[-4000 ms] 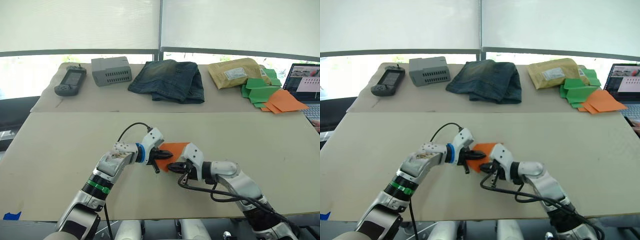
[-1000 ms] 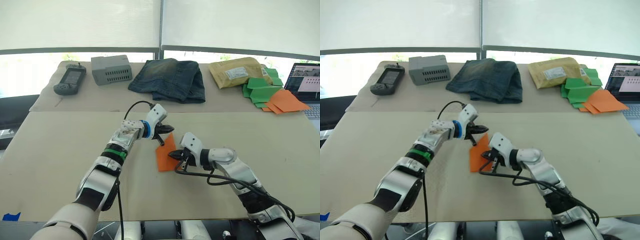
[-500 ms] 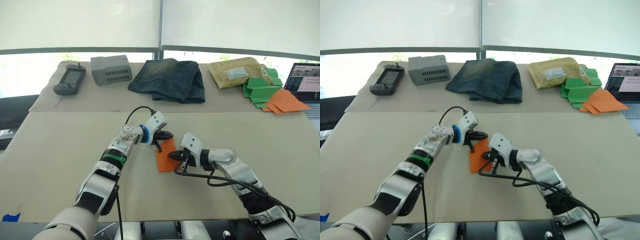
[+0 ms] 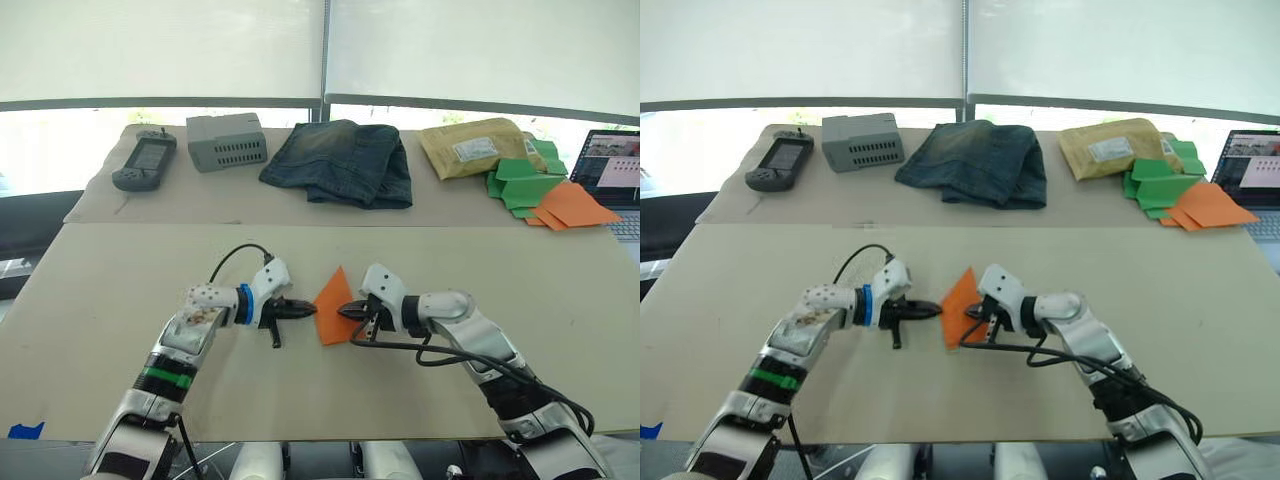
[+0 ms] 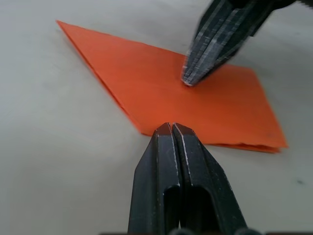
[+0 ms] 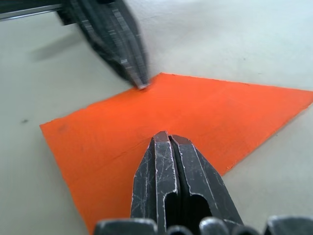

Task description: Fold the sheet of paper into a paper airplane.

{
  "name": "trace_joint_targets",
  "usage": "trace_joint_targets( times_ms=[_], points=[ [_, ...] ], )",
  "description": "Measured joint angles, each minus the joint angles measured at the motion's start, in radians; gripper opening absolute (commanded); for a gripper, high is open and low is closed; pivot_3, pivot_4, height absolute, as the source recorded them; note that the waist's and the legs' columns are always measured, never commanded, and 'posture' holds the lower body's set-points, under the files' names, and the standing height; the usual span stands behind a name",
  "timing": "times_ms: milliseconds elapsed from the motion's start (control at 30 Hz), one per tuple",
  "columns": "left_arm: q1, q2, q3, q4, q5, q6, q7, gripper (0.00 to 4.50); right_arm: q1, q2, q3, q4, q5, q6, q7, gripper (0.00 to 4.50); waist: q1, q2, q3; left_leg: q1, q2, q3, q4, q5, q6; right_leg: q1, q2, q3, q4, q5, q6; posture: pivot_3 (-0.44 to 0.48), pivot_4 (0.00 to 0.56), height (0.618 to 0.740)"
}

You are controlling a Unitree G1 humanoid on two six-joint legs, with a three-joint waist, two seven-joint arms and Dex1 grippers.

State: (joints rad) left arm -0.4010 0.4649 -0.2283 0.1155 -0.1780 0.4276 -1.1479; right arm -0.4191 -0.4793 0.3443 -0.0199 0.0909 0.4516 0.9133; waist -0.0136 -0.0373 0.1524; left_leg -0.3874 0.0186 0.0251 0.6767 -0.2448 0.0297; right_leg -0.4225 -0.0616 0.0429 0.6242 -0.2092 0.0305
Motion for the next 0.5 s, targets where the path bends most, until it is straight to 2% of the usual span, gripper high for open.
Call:
trace_joint_targets(
  times_ms=[200, 367, 400, 500],
  points=[
    [0.058, 0.040, 0.014, -0.085, -0.055, 0.070, -0.001, 0.06, -0.004, 0.001, 0.002, -0.002, 0.001, -0.010, 0.004, 0.00, -0.001, 0.000, 0.000, 0.000, 0.000, 0.000, 0.000, 0.000, 0.000, -0.001, 0.000, 0.000, 0.000, -0.002, -0.003, 0.000, 0.150, 0.722],
    [0.101, 0.088, 0.070, -0.132, -0.134, 0.145, 0.000, 0.06, 0.022, -0.017, -0.018, -0.068, 0.007, 0.005, -0.012, 0.00, -0.001, 0.001, 0.003, -0.005, 0.000, 0.000, 0.000, 0.000, 0.000, -0.006, 0.000, 0.000, 0.001, -0.001, -0.001, 0.000, 0.150, 0.722],
    [0.109, 0.099, 0.086, -0.144, -0.144, 0.158, 0.003, 0.00, 0.036, -0.026, -0.033, -0.101, 0.014, 0.019, -0.014, 0.61, -0.001, 0.001, 0.004, -0.008, 0.000, 0.000, 0.000, 0.000, 0.000, -0.009, 0.000, 0.000, 0.001, -0.001, -0.001, 0.000, 0.150, 0.722],
    [0.131, 0.126, 0.149, -0.180, -0.188, 0.194, 0.023, 0.00, 0.076, -0.056, -0.090, -0.251, 0.074, 0.091, -0.011, 1.63, 0.000, 0.001, 0.004, -0.019, 0.000, -0.001, 0.001, 0.000, 0.000, -0.019, 0.000, 0.000, 0.003, 0.003, -0.004, 0.000, 0.150, 0.722]
  ],
)
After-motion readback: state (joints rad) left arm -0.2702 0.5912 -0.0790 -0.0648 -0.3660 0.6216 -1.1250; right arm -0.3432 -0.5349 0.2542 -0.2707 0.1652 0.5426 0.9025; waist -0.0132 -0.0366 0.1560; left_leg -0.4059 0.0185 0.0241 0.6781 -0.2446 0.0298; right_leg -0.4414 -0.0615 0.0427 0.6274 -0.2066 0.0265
